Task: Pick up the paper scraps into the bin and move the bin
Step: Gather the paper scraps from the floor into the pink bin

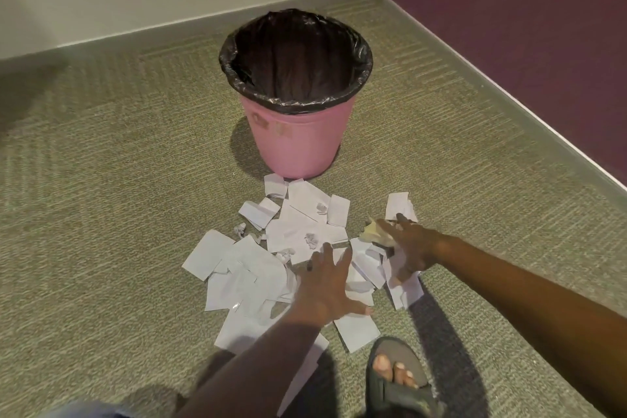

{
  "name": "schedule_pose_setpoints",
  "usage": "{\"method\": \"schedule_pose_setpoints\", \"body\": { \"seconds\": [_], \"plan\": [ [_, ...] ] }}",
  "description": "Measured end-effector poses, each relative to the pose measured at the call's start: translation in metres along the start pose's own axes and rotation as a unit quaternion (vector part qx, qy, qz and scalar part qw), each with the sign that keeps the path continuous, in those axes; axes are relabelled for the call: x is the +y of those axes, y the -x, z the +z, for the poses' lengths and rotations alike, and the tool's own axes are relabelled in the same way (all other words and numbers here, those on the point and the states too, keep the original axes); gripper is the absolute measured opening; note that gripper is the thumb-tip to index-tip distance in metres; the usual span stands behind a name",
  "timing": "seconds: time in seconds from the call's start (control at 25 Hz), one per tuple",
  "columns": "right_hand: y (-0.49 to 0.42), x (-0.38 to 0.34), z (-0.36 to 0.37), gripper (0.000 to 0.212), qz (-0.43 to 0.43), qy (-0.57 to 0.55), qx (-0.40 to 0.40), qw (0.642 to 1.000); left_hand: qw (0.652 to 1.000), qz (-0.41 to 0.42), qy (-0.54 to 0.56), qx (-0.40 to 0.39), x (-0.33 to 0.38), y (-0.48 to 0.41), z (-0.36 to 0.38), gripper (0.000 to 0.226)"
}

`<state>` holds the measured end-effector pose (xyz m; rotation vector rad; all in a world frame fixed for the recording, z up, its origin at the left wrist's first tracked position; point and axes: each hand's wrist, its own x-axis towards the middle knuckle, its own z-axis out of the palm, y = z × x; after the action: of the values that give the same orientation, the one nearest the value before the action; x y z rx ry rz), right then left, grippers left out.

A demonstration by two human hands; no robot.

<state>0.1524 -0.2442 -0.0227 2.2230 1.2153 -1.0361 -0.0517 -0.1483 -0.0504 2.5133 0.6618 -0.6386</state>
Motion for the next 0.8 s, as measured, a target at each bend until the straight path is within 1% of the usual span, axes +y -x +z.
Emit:
{"method": "schedule_pose_setpoints", "body": {
  "seconds": [0.08, 0.2, 0.32, 0.4, 0.48, 0.52, 0.6, 0.68, 0.72, 0.8],
  "plan": [
    [-0.001, -0.003, 0.011, 0.133, -0.012, -0.002, 0.022, 1.000, 1.000, -0.001, 0.001, -0.002, 0.006, -0.004, 0.007, 0.113],
    [-0.003, -0.008, 0.016, 0.120, -0.029, -0.030, 0.078, 0.996, 1.000, -0.008, -0.009, 0.008, 0.007, -0.012, 0.014, 0.108],
    [-0.005, -0.014, 0.016, 0.103, -0.043, -0.029, 0.119, 0.992, 0.999, -0.004, -0.020, 0.026, 0.006, -0.015, 0.019, 0.090],
    [-0.006, -0.015, 0.017, 0.095, -0.046, -0.021, 0.126, 0.991, 0.999, -0.001, -0.016, 0.050, 0.004, -0.015, 0.020, 0.076],
    [-0.008, -0.016, 0.018, 0.086, -0.046, -0.012, 0.138, 0.989, 0.998, -0.005, -0.007, 0.059, 0.000, -0.018, 0.022, 0.070],
    [-0.009, -0.016, 0.018, 0.080, -0.048, -0.008, 0.145, 0.988, 0.998, -0.009, 0.004, 0.055, -0.002, -0.020, 0.024, 0.072],
    [-0.011, -0.018, 0.018, 0.071, -0.051, -0.012, 0.156, 0.986, 0.999, -0.009, 0.017, 0.037, -0.005, -0.024, 0.027, 0.086],
    [-0.012, -0.021, 0.018, 0.066, -0.048, -0.029, 0.168, 0.984, 1.000, -0.003, 0.003, 0.022, -0.007, -0.028, 0.030, 0.096],
    [-0.013, -0.022, 0.018, 0.064, -0.045, -0.040, 0.178, 0.982, 1.000, 0.002, -0.013, 0.023, -0.007, -0.030, 0.030, 0.096],
    [-0.014, -0.023, 0.017, 0.061, -0.046, -0.062, 0.196, 0.977, 0.997, 0.014, -0.052, 0.055, -0.008, -0.031, 0.030, 0.089]
  ]
}}
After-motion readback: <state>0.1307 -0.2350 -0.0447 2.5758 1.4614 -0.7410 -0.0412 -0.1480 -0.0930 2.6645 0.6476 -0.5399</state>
